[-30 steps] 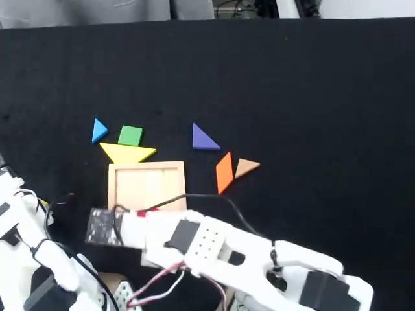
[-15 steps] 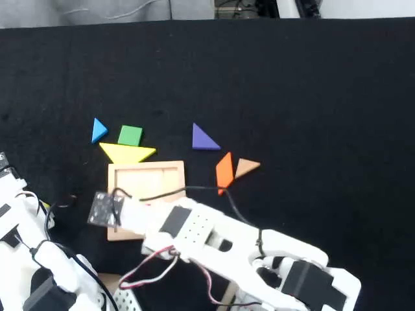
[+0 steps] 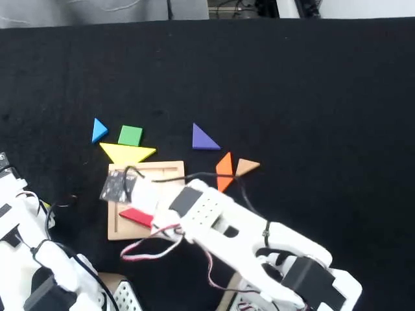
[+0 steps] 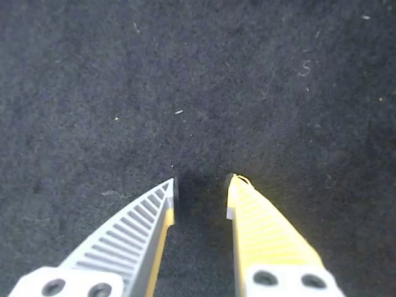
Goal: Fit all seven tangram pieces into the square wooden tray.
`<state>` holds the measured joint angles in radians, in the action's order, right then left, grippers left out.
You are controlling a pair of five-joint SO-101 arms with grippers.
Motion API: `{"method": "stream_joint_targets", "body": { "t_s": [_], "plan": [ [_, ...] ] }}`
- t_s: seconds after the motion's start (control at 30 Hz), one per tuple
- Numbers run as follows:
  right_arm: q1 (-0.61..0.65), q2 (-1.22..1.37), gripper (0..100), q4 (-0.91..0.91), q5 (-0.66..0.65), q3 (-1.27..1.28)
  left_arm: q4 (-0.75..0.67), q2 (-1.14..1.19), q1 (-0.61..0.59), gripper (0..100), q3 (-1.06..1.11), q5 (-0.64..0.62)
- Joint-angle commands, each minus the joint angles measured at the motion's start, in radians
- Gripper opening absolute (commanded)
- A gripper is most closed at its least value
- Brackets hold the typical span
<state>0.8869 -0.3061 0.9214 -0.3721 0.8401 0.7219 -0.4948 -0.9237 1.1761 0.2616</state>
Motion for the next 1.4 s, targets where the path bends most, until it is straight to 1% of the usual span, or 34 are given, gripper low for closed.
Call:
{"method": "stream_joint_targets", "body": {
  "t_s": [0.0,0.1,0.17,0.27,0.43,0.57,0.67,0.73,0.87,1.0,1.07,1.17,1.23,1.3,1.37],
  "plan": [
    [-0.083,-0.079,1.1,-0.060,0.025,-0.058,0.002,-0.021,0.015,15,-0.008,-0.011],
    [-0.135,-0.062,1.1,-0.193,0.123,-0.051,0.000,-0.021,0.015,15,-0.012,-0.031],
    [-0.152,-0.005,1.1,-0.213,0.124,-0.071,0.000,-0.021,0.015,15,-0.012,-0.031],
    [-0.152,0.136,1.1,-0.178,0.092,-0.153,0.000,-0.021,0.015,15,-0.012,-0.031],
    [-0.130,0.309,1.1,-0.066,0.084,-0.302,0.000,-0.021,0.015,15,-0.010,-0.029],
    [-0.058,0.332,1.1,-0.009,0.072,-0.320,0.000,-0.021,0.015,15,-0.008,-0.029],
    [-0.032,0.332,1.1,-0.008,0.023,-0.320,0.000,-0.021,0.015,15,-0.008,-0.029],
    [-0.018,0.332,1.1,-0.008,0.012,-0.323,0.000,-0.021,0.015,15,-0.008,-0.029],
    [-0.032,0.274,1.1,0.023,0.014,-0.320,0.003,-0.021,0.015,15,-0.008,-0.029],
    [-0.038,0.085,1.1,0.103,0.014,-0.266,0.003,-0.021,0.015,15,-0.008,-0.029],
    [0.008,-0.024,1.1,0.127,0.003,-0.188,0.003,-0.021,0.015,15,-0.008,-0.029],
    [0.140,-0.136,1.1,0.141,-0.100,-0.047,0.005,-0.021,0.015,15,-0.008,-0.029],
    [0.198,-0.165,1.1,0.121,-0.087,0.008,0.005,-0.021,0.008,15,-0.008,-0.029],
    [0.195,-0.157,1.1,0.098,-0.063,0.019,0.005,-0.021,0.002,15,-0.010,-0.029],
    [0.161,-0.124,1.1,0.086,-0.057,0.018,0.006,-0.023,-0.031,15,-0.015,-0.029]
  ]
}}
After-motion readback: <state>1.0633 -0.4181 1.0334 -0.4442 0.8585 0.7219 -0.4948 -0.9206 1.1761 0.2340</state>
